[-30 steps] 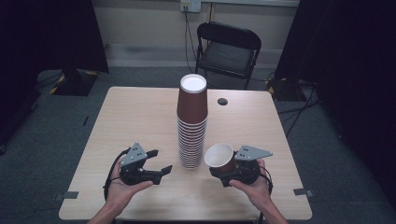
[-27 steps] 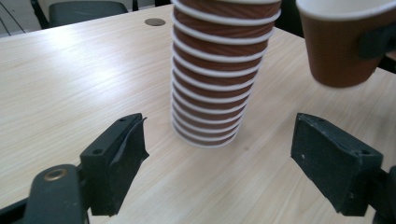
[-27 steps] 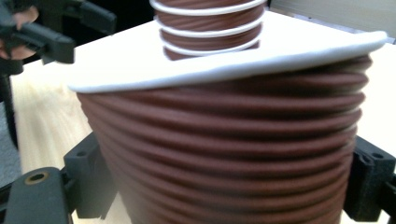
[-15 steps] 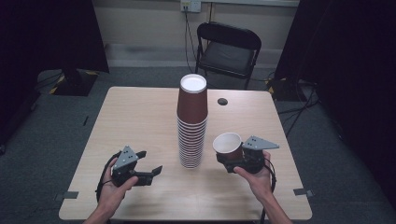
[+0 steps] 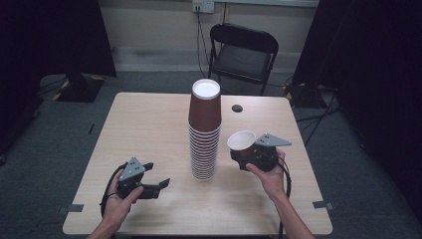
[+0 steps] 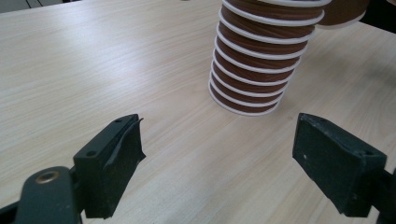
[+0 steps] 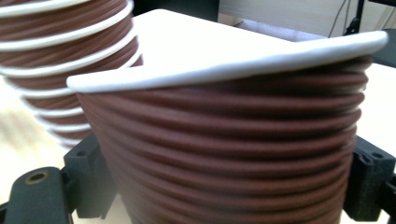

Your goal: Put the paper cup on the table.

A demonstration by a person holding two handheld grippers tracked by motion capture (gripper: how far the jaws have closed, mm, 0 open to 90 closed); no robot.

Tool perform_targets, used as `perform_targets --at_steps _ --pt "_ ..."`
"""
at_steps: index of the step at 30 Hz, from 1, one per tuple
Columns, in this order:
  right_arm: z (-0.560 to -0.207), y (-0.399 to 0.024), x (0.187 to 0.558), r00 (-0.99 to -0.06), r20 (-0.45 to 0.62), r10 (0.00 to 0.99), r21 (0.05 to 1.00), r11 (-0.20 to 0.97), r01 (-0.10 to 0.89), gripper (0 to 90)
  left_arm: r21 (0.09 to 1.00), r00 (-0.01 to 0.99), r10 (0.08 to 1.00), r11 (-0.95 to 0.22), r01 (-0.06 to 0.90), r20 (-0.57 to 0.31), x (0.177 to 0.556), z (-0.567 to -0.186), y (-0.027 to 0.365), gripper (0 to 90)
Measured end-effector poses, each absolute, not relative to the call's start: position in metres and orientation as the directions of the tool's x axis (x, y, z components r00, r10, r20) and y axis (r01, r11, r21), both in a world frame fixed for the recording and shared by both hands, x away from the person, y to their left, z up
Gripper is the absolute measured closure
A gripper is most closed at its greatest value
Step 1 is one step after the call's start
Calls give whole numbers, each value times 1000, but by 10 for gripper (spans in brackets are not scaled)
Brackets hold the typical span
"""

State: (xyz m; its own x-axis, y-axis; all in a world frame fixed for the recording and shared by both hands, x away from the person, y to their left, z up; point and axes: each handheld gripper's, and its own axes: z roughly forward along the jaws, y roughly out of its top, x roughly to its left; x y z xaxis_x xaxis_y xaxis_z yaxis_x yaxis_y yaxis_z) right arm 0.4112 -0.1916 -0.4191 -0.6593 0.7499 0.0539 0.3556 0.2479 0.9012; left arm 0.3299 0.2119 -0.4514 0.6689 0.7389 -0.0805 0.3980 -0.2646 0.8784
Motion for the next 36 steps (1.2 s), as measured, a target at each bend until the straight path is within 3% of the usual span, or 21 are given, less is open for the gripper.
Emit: perform_targets --at_steps 20,36 --pt "-420 -186 466 -566 81 820 913 167 373 116 879 623 775 -222 421 -103 336 -451 215 159" --pt "-450 -178 491 -509 136 850 899 110 423 114 870 636 767 -253 423 -87 332 -453 213 165"
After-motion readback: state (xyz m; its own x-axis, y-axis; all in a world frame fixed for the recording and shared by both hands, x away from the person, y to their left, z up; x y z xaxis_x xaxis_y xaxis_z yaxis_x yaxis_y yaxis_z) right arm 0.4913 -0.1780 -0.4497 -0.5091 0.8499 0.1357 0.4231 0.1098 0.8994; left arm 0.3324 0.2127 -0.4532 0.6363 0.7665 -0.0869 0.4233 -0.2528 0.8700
